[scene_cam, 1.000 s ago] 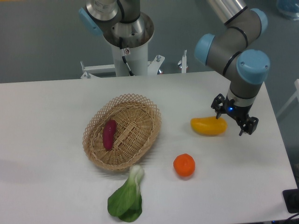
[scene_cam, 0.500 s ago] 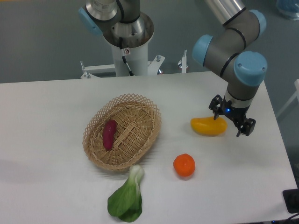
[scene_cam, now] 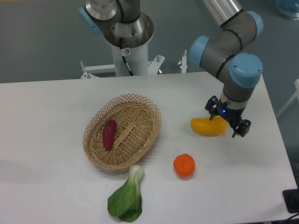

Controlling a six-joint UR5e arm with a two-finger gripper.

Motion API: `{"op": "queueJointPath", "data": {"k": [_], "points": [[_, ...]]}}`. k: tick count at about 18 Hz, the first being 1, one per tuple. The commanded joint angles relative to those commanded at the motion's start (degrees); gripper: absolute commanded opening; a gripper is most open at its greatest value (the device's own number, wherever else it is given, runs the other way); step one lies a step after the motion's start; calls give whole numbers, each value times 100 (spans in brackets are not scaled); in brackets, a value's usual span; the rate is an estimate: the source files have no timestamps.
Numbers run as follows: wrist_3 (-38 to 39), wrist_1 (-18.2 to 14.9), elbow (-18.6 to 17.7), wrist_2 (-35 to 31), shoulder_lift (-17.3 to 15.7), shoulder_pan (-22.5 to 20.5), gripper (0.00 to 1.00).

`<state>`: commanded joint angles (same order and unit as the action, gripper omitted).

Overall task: Pick up the mango from the table
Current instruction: 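Lower the open gripper around the yellow mango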

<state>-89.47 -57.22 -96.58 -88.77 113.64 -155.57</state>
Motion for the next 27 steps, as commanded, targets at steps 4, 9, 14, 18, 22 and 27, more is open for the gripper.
{"op": "queueJointPath", "data": {"k": [4, 9, 14, 18, 22, 27], "points": [[-561, 0, -71, -53, 0, 0, 100], [-1756, 0, -343, -44, -18, -70, 100], [-2162, 227, -616, -26, -79, -158, 100], [-2163, 659, -853, -18, -70, -167, 100], [-2154, 756, -897, -18, -44, -158, 100], [-2154, 1037, -1099, 0, 17, -167, 100]]}}
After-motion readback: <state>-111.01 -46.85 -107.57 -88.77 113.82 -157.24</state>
